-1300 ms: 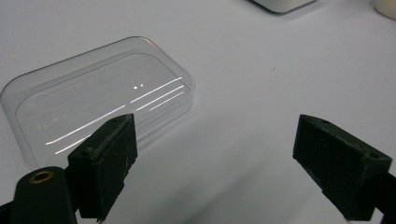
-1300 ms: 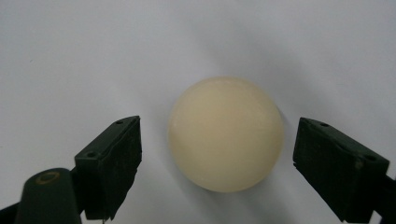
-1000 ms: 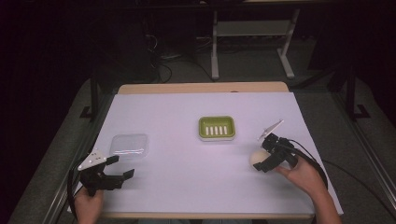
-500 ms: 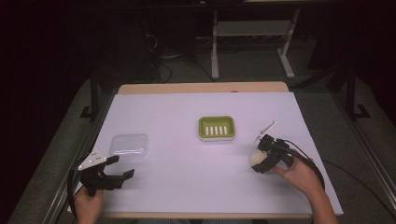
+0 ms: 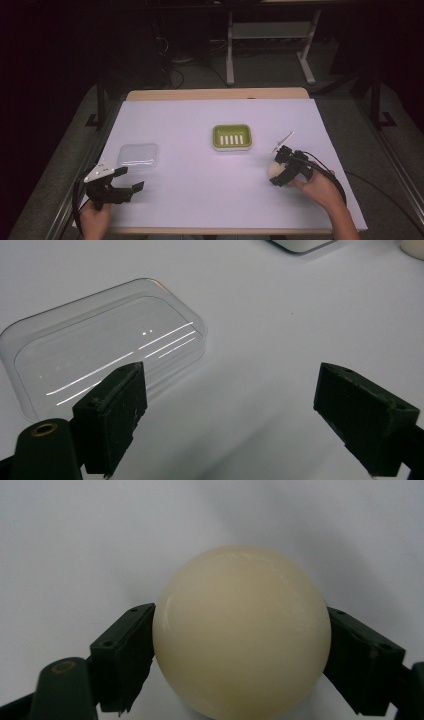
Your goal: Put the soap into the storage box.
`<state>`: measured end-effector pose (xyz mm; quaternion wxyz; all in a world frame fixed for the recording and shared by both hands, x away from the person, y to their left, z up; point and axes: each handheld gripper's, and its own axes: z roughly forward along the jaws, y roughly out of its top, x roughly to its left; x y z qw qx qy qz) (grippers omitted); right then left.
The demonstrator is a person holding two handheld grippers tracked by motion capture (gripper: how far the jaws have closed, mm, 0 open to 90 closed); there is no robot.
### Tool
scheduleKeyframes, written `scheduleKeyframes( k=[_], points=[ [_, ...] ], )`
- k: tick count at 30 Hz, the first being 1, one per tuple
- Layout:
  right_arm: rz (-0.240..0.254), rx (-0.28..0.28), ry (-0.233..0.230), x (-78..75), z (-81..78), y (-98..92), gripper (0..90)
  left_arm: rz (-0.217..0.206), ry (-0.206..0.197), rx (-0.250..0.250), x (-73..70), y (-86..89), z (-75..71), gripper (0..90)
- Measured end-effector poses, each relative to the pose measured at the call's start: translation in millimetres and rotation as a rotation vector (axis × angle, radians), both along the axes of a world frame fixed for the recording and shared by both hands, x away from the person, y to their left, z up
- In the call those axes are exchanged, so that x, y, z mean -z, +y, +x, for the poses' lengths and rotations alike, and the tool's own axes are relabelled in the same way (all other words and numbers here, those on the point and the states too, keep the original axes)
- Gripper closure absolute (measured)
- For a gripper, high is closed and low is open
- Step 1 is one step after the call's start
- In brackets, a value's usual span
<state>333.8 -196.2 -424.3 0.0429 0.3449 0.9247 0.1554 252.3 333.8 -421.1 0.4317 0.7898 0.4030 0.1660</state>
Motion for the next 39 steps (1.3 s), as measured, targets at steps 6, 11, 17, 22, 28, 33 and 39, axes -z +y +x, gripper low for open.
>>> scheduleKeyframes(
  k=[6,11,17,22,28,33,39],
  points=[
    [-0.006,-0.003,0.0,0.3,0.0,0.9,21.6,-0.003,-0.002,-0.001,0.2,0.0,0.1,12.9],
    [-0.014,-0.003,-0.004,0.3,0.1,1.2,23.3,-0.005,0.0,-0.002,0.2,-0.2,0.2,12.9],
    [-0.014,-0.003,-0.005,0.1,0.2,1.0,23.6,-0.004,-0.002,-0.002,0.3,-0.1,0.1,12.9],
    [-0.01,-0.006,-0.002,0.0,0.8,0.6,23.7,0.001,0.0,0.002,0.5,0.4,0.4,12.9],
    [-0.005,-0.002,0.012,-0.8,1.7,-0.3,23.9,-0.002,-0.001,0.0,0.4,0.4,0.3,12.9],
    [0.018,0.004,0.017,-2.7,2.0,-3.6,23.9,-0.002,0.001,-0.001,0.5,0.7,0.4,12.9],
    [0.039,0.008,0.011,-8.4,2.8,-5.8,23.9,-0.012,-0.001,-0.005,0.6,0.0,0.2,12.9]
  ],
)
